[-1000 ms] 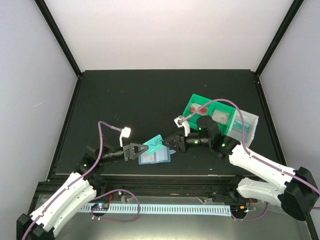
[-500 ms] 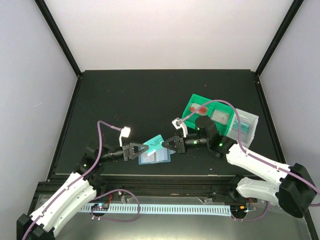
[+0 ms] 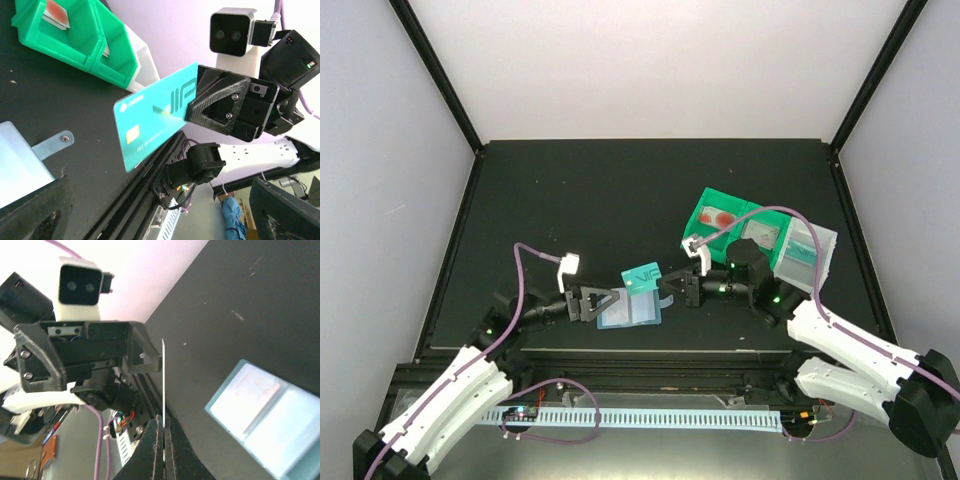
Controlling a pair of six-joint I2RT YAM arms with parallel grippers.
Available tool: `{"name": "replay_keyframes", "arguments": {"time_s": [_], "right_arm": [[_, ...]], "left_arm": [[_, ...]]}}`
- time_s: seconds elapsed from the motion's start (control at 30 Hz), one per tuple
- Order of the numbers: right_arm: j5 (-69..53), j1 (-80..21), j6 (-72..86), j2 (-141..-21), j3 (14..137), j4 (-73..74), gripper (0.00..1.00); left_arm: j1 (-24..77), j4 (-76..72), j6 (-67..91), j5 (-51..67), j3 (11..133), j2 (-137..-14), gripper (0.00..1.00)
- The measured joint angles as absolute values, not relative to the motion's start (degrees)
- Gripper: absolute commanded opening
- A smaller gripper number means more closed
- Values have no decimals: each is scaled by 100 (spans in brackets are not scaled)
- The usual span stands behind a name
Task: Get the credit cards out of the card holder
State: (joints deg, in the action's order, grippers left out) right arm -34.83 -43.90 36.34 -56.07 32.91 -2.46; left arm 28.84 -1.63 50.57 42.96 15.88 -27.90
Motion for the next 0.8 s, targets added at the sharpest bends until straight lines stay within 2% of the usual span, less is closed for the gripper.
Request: {"name": "replay_keyframes", "arguments": {"time_s": [0.43, 0.8], "right_arm": [[-2504, -3037, 3465, -5201, 3395, 1194, 1], [-2414, -1122, 2821, -5199, 3472, 2071, 1]], "left_arm": [[2884, 655, 4456, 3599, 2029, -2860, 99], [2882, 1232, 3701, 3439, 2261, -3179, 99]]}}
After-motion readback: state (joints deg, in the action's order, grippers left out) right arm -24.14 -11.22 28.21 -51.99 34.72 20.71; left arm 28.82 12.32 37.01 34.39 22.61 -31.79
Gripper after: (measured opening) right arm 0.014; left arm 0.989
